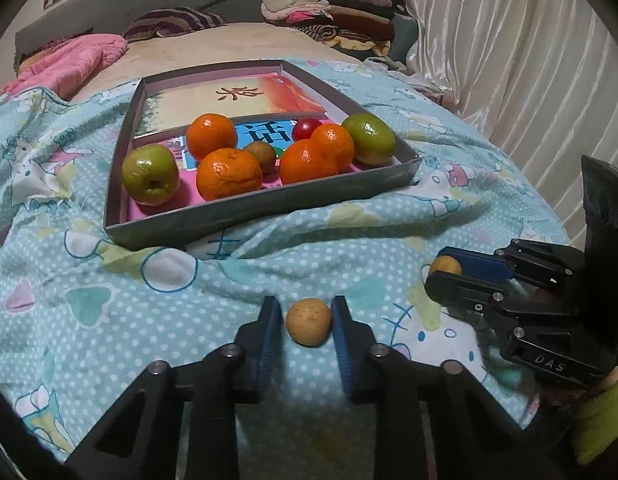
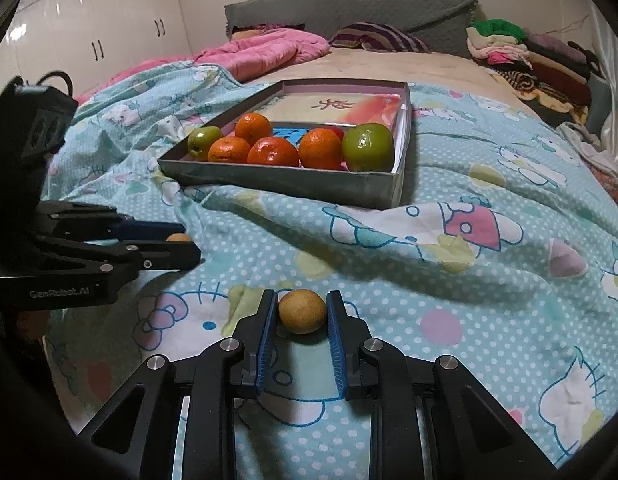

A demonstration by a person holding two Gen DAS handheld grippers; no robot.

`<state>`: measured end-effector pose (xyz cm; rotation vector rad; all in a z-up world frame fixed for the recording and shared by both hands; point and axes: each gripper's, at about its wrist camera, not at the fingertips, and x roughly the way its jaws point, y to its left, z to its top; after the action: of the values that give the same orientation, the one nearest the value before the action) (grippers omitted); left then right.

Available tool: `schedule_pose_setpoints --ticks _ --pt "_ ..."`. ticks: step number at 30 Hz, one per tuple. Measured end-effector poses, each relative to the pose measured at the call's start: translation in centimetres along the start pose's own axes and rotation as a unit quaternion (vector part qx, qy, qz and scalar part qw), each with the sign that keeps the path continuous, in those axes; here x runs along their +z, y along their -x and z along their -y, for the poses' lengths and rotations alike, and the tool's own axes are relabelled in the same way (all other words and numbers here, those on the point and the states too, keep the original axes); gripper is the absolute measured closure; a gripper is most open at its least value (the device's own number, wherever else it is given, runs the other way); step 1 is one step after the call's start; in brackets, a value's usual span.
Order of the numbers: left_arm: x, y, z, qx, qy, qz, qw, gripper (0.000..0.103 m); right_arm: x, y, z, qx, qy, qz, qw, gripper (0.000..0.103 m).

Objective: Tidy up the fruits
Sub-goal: 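Grasp a small brown fruit with left tool while right tool grasps another brown fruit, then carry the brown fruit to the tray with left tool while right tool carries its brown fruit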

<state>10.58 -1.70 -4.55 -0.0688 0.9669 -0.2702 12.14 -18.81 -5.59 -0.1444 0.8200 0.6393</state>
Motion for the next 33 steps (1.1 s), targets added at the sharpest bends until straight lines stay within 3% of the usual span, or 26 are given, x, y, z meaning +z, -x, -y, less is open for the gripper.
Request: schedule_pose_setpoints --ticks 5,19,33 --pt "-0.1 0.9 -0.4 -0.008 0.002 -0.001 1.0000 0.080 0.2 0.5 -0.4 0.011 0.006 0.013 1.000 0.078" --pt "2.2 5.0 -4.5 0.015 0.047 0.045 0.9978 0.080 1.2 1.9 -1.0 0.030 0.011 0.046 0.998 0.078" --pt "5.8 5.1 -5.1 0.029 0.042 0.059 0.9969 0.080 4.5 3.4 0.1 0.023 0.011 0.086 0.996 0.078"
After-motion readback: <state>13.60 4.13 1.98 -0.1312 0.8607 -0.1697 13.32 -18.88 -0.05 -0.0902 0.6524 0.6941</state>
